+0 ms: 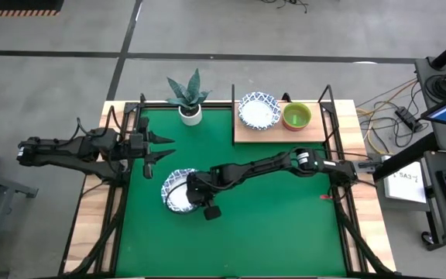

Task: Place and stack bowls onto a shelf
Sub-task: Stack the white patterned bowl on top of the white patterned bowl on the shelf

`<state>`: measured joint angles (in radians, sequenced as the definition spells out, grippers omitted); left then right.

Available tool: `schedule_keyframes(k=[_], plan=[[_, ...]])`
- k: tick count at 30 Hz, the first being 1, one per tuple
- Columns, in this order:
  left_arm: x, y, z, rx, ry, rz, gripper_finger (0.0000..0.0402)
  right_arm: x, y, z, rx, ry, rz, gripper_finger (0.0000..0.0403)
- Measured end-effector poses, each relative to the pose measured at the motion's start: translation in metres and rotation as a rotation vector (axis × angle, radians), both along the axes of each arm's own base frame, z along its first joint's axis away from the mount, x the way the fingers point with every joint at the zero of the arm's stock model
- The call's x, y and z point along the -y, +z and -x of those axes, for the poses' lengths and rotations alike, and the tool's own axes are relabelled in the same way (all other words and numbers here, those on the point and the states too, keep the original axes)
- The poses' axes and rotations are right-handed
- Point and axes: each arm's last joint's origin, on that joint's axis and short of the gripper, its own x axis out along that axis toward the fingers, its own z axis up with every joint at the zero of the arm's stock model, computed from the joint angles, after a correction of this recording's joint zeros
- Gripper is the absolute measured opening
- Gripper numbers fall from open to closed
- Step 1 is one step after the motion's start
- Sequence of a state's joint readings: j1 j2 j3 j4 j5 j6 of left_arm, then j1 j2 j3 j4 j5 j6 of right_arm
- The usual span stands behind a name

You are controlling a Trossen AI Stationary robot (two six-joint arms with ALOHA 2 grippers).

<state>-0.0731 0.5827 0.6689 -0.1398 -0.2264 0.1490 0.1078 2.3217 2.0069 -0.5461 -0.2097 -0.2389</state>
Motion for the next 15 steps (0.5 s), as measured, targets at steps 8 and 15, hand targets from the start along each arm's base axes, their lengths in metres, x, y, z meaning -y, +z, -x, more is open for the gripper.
schedule_keyframes(k=[8, 15], plan=[[0.000, 0.000, 0.000, -0.003, 0.000, 0.000, 0.0114, 0.001, 0.049, 0.014, -0.011, 0.018, 0.013, 0.0012], [0.000, -0.001, 0.000, -0.008, 0.000, -0.001, 0.0114, 0.006, 0.118, 0.049, 0.001, -0.019, 0.021, 0.0012]])
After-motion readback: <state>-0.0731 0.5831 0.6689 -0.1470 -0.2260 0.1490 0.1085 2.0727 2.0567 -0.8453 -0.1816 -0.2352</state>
